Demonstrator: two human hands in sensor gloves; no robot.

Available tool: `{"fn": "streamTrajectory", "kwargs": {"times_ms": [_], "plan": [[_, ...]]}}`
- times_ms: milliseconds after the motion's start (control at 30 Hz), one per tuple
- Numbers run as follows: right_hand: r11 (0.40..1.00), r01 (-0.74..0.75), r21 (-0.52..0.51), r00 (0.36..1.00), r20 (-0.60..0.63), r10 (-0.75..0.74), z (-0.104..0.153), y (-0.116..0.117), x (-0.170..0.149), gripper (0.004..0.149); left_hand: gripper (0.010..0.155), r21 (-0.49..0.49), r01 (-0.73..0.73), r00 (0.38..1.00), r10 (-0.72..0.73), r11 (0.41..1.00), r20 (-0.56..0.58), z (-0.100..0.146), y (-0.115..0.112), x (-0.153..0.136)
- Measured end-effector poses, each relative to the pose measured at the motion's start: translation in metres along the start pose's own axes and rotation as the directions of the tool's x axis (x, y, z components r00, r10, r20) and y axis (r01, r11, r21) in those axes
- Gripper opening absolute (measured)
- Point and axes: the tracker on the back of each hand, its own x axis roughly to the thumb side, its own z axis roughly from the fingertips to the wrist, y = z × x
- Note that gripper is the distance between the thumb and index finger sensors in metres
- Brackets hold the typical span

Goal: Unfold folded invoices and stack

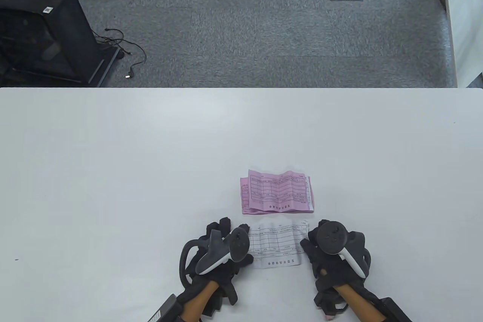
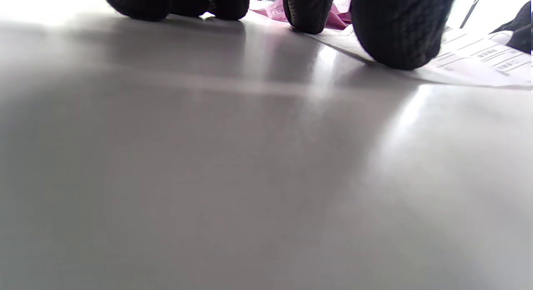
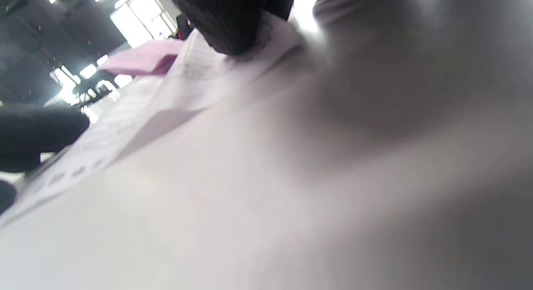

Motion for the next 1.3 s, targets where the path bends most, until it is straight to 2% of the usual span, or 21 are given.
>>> {"fn": "streamTrajectory", "kwargs": {"times_ms": [67,100,133,200,300,367,500,600,700,833,967,1100,1233,1300], "plan": [[0.995,0.066,-0.070,0.996,0.068,-0.061,0.004,-0.007,0.002,0.035,0.080,0.013,-0.023,1.000,0.023,1.000,-0.003,0.001,0.002,-0.002],[0.974,0.176,-0.145,0.977,0.148,-0.155,0.009,-0.012,0.007,0.035,0.081,0.016,-0.060,0.998,0.060,0.998,-0.003,0.002,0.004,-0.005],[0.955,0.237,-0.178,0.961,0.190,-0.203,0.012,-0.016,0.011,0.035,0.082,0.016,-0.105,0.994,0.105,0.994,0.001,0.004,0.006,-0.009],[0.952,0.284,-0.115,0.933,0.261,-0.247,0.020,-0.027,0.021,0.034,0.086,0.020,-0.212,0.977,0.212,0.977,0.010,0.007,0.010,-0.018],[0.911,0.408,-0.061,0.838,0.421,-0.347,0.033,-0.043,0.037,0.034,0.092,0.028,-0.368,0.930,0.367,0.929,0.028,0.013,0.017,-0.032],[0.897,0.442,-0.028,0.777,0.512,-0.367,0.041,-0.054,0.048,0.034,0.096,-0.009,-0.462,0.885,0.462,0.887,0.052,0.016,0.021,-0.040],[0.887,0.461,-0.003,0.658,0.672,-0.339,0.057,-0.072,0.060,0.033,0.100,-0.039,-0.650,0.750,0.648,0.759,0.131,0.019,0.026,-0.051],[0.841,0.540,0.035,0.610,0.672,-0.420,0.056,-0.075,0.056,0.032,0.097,-0.063,-0.742,0.640,0.733,0.667,0.229,0.019,0.025,-0.051],[0.813,0.582,0.001,0.622,0.644,-0.446,0.046,-0.074,0.043,0.032,0.078,-0.001,-0.800,0.572,0.763,0.600,0.303,0.022,0.027,-0.048],[0.760,0.650,0.005,0.617,0.579,-0.532,0.034,-0.072,0.029,0.032,0.042,0.117,-0.790,0.599,0.717,0.602,0.357,0.030,0.037,-0.043],[0.777,0.625,-0.075,0.677,0.548,-0.492,0.022,-0.074,0.016,0.032,0.040,0.250,-0.782,0.622,0.702,0.571,0.346,0.034,0.043,-0.045],[0.818,0.563,-0.117,0.748,0.493,-0.444,0.015,-0.069,0.010,0.033,0.040,0.246,-0.801,0.598,0.744,0.545,0.299,0.024,0.039,-0.044],[0.869,0.472,-0.149,0.827,0.415,-0.378,0.005,-0.062,0.005,0.033,0.043,0.256,-0.788,0.613,0.755,0.561,0.233,0.013,0.035,-0.044],[0.903,0.402,-0.149,0.872,0.364,-0.328,0.000,-0.056,0.002,0.033,0.047,0.275,-0.754,0.650,0.736,0.597,0.187,0.010,0.036,-0.040]]}}
